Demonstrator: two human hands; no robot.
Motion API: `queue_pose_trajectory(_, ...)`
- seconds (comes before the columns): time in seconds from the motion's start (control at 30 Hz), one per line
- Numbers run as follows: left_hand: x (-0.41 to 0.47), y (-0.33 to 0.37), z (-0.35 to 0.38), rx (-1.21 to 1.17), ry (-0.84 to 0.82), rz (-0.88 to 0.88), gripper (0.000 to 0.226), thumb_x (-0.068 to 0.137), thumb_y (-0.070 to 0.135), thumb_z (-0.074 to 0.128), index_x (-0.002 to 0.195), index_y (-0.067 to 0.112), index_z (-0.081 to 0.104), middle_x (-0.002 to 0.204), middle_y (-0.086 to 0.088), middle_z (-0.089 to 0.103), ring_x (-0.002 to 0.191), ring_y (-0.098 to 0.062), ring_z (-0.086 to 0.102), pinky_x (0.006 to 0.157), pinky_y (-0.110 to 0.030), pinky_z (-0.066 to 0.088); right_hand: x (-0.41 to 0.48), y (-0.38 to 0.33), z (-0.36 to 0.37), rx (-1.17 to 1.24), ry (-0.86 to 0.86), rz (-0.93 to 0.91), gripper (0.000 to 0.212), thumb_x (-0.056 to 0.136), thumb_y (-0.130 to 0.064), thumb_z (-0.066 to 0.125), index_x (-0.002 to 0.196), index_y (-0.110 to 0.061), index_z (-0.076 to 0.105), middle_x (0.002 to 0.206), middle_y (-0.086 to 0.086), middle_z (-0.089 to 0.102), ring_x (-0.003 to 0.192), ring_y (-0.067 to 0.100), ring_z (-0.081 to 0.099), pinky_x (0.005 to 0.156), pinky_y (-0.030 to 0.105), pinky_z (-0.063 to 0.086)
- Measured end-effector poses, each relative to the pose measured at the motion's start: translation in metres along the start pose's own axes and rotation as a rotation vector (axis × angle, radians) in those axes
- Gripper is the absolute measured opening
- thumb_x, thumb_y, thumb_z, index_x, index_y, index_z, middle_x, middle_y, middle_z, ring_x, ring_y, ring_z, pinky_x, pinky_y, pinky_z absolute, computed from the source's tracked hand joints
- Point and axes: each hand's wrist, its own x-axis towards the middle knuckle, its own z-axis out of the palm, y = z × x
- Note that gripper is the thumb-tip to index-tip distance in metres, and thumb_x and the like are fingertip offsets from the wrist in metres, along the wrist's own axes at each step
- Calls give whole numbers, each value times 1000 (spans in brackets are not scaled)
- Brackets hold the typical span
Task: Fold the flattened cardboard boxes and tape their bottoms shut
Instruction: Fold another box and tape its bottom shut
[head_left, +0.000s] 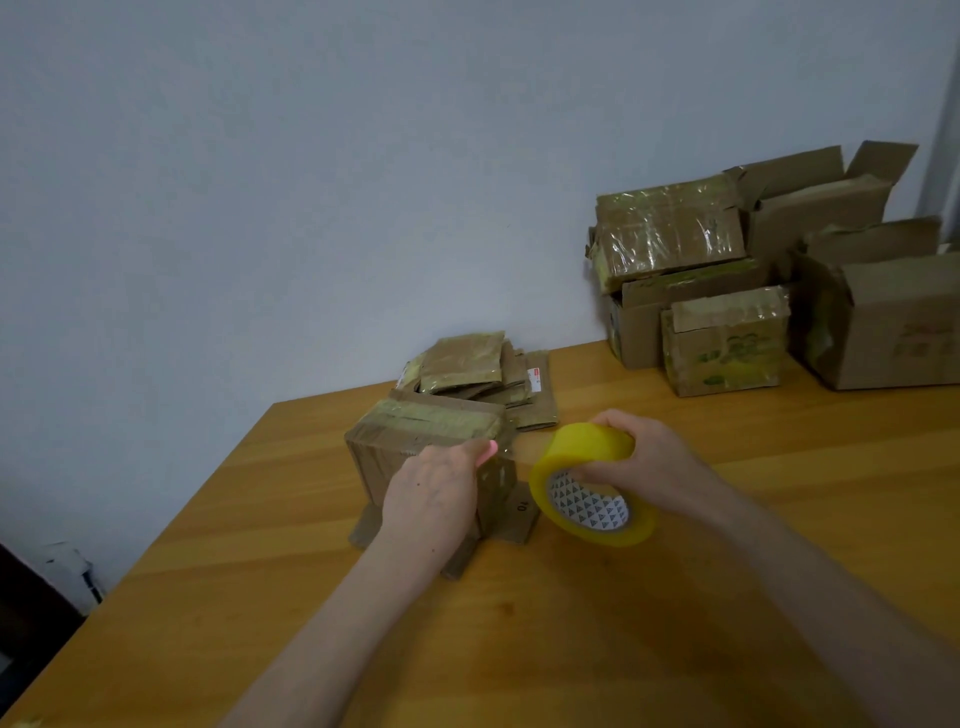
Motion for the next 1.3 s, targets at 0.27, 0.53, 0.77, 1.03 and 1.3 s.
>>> queue_pose_trajectory(0.27, 12, 13, -20, 197, -128, -10, 35, 101, 33, 35, 126, 21, 57, 90, -2, 66, 67, -15, 57, 65, -26, 51, 2, -3, 3, -18, -7, 24, 51, 73, -39, 75, 117, -31, 51, 107, -5, 54, 93, 14, 57, 65, 25, 51)
queue_pose_trajectory(0.53, 17, 22, -25, 349, -176, -5, 27, 100, 19, 45, 125, 21, 57, 69, 3, 44, 64, -15, 49, 60, -26, 43, 3, -8, 7, -47, 0, 22, 51, 74, -37, 75, 118, -30, 50, 107, -6, 53, 92, 11, 54, 58, 19, 44)
queue_pose_trajectory(0.77, 12, 17, -28, 281, -166, -12, 32, 101, 31, 40, 130, 25, 54, 83, -1, 57, 76, -18, 60, 68, -28, 49, 7, -7, 12, -99, 23, 30, 60, 71, -44, 74, 124, -30, 49, 113, -5, 53, 101, 15, 52, 73, 30, 52)
queue_pose_trajectory(1.03, 0, 11, -25, 240, -131, -14, 35, 101, 36, 38, 133, 30, 51, 102, -4, 65, 87, -20, 64, 71, -29, 50, 7, -7, 12, -114, 21, 36, 57, 71, -45, 74, 121, -31, 50, 111, -7, 51, 104, 15, 50, 74, 29, 49)
queue_pose_trajectory(1.3, 14, 13, -22, 188, -168, -12, 32, 100, 28, 42, 130, 30, 55, 102, -2, 65, 82, -18, 63, 68, -29, 51, 8, -10, 14, -149, 15, 42, 60, 70, -46, 74, 123, -32, 48, 109, -10, 48, 107, 15, 48, 81, 34, 52)
